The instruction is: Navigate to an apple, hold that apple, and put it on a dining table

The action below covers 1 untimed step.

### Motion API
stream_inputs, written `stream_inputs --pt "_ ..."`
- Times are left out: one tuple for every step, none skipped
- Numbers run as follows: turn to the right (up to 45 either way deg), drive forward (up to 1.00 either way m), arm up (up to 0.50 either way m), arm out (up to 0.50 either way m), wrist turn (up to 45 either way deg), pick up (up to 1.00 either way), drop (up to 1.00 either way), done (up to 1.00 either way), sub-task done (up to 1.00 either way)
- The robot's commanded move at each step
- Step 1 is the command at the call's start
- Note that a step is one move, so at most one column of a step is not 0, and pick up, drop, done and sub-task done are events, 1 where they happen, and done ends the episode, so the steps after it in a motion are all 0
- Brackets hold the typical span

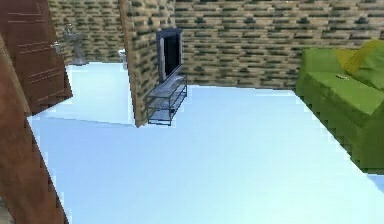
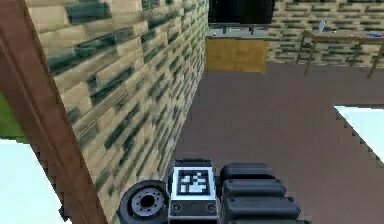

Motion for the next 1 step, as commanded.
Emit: stream_inputs --pt "9.0 0.0 0.0 0.0 0.0 0.0 0.0 0.0 0.0"
